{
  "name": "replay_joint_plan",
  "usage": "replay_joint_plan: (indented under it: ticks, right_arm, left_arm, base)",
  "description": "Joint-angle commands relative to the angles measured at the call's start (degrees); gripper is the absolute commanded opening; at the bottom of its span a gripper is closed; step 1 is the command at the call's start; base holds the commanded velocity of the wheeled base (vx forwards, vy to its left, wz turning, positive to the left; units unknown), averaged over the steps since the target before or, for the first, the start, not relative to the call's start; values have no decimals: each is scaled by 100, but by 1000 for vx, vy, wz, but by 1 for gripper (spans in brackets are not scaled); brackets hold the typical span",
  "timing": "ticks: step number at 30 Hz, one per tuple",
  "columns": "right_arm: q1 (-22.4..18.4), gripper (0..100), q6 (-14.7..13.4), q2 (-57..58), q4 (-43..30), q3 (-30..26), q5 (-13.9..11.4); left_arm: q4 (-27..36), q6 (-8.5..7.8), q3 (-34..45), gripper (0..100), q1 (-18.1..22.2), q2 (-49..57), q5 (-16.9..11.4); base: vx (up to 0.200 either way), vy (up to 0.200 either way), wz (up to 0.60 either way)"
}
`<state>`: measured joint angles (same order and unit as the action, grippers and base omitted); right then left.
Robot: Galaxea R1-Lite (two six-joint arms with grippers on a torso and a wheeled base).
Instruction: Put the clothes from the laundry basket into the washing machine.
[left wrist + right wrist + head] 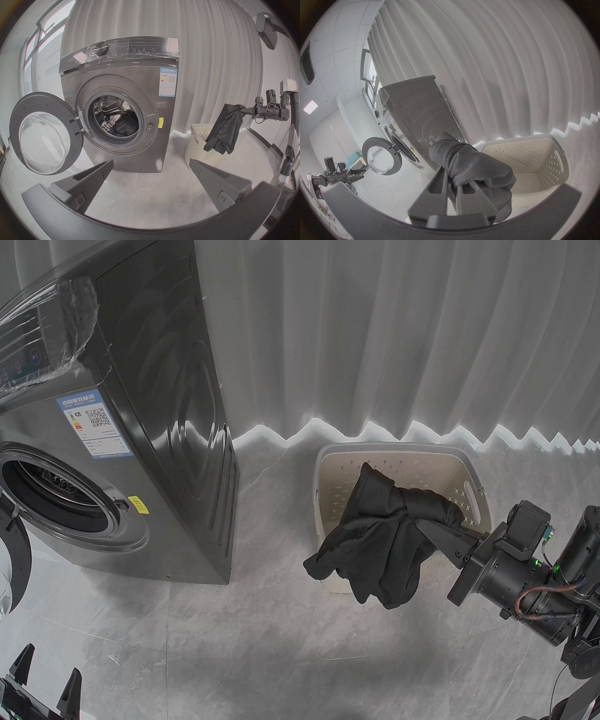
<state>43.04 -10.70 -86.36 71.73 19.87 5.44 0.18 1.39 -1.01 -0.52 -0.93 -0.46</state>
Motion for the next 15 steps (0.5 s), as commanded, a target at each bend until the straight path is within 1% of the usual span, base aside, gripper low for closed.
replay_joint_plan:
  ticks: [1, 4, 6, 8, 15]
  right_arm:
    - [2, 0, -11, -48, 8, 43, 36]
    - [2, 0, -11, -101, 17, 52, 45]
    - [-7, 0, -28, -109, 17, 17, 36]
    - [-7, 0, -28, -109, 17, -1, 45]
    - [-15, 0, -81, -83, 17, -18, 54]
  left_arm:
    - [-1, -7, 75, 100, 0, 40, 2]
    - [-1, -25, 75, 100, 0, 40, -6]
    - [-1, 2, 75, 100, 0, 40, -6]
    - [8, 28, 75, 100, 0, 14, -6]
    - [8, 19, 75, 100, -53, -83, -6]
  base:
    - [0, 0, 0]
    - [0, 0, 0]
    - [0, 0, 0]
    - [0, 200, 0]
    - [0, 200, 0]
